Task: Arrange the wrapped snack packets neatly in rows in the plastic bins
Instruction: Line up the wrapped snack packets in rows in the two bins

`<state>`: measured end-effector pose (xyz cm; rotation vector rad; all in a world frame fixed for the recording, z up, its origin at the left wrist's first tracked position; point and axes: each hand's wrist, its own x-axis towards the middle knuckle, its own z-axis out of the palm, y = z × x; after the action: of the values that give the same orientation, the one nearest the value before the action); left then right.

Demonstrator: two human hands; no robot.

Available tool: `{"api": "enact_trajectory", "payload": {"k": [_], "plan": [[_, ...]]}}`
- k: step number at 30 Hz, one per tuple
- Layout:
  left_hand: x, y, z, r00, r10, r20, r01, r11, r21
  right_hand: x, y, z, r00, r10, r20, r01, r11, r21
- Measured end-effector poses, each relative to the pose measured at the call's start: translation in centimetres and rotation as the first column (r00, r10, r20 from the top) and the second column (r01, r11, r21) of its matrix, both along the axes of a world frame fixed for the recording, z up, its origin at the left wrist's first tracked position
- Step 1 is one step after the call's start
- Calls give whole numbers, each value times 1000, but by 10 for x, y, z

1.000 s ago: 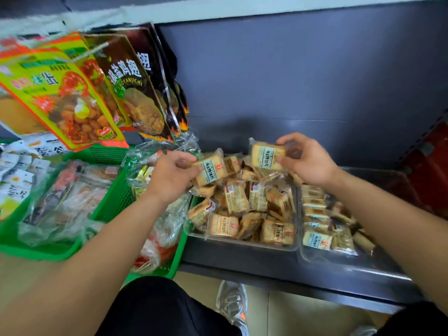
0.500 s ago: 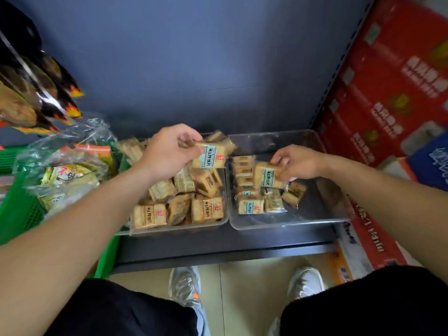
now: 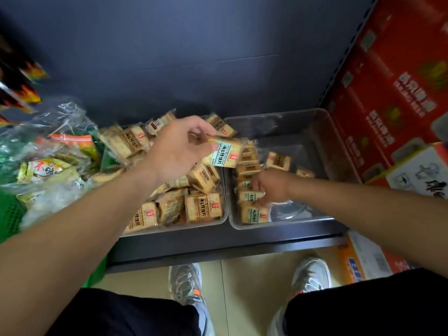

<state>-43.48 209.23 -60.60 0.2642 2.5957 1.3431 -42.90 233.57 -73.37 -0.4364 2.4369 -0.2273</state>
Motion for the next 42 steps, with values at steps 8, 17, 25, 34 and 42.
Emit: {"api": "enact_trajectory", "payload": {"k": [8,17,25,34,42], "plan": [[12,19,12,998,24,-57,-25,999,-22,-5,36,121,893,-329,307,449,619,-644],[22,43,12,994,-103,28,105,991,-86,5,31,125,858,-444,256,455,427,-782],[20,57,11,980,-169,110,181,977,-115,2,38,121,853,-413,318,478,376,-794],[8,43,6,995,-98,10,99,980,-173,-5,30,77,962,-237,136,271,883,-383],[-2,29,-7,995,-94,41,100,979,-180,5,6,-2,941,-10,337,56,990,-127]]}}
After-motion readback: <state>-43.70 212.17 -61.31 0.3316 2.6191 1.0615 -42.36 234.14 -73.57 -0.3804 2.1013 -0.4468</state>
